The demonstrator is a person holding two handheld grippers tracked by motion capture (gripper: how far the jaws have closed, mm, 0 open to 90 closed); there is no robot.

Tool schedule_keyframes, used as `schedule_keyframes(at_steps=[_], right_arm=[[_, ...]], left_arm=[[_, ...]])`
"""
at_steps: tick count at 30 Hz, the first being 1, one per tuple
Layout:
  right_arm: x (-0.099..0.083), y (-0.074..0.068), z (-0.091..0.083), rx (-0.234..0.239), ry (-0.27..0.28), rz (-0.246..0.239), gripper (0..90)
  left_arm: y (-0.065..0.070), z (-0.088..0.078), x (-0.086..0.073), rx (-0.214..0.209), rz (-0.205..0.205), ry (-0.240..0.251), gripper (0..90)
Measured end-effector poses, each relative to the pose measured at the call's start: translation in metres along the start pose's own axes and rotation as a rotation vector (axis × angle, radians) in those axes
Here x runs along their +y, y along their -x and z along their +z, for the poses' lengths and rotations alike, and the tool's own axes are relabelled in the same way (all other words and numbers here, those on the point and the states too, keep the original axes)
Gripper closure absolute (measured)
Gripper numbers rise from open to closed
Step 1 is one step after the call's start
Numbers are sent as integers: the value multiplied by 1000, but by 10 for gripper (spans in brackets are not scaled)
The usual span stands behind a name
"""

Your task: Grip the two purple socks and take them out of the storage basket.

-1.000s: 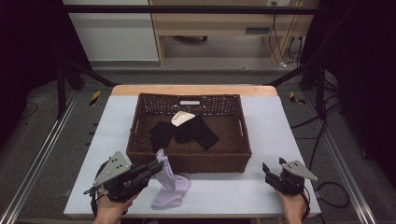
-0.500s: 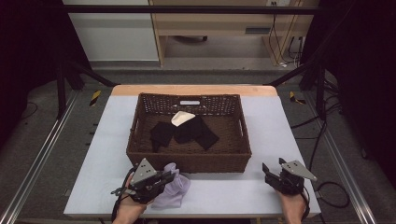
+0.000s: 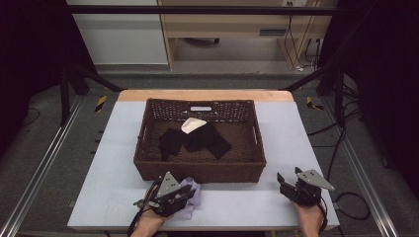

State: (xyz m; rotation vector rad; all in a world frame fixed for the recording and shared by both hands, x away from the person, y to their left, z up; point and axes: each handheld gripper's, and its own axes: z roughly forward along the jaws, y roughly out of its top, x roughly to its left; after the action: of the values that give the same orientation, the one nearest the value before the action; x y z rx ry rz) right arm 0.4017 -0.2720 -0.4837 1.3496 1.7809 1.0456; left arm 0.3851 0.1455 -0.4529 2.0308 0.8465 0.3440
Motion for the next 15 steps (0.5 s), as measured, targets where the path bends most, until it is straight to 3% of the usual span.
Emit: schedule_keyframes(at_steps=[8,15], right_arm=[[0,1,-1,-6,4,16,272],[0,3,-1,-10,-2,34,223]], left_arm=[[-16,-30,-2,52,-31,59,515],[-40,-52,-19,112,-63,39,432]])
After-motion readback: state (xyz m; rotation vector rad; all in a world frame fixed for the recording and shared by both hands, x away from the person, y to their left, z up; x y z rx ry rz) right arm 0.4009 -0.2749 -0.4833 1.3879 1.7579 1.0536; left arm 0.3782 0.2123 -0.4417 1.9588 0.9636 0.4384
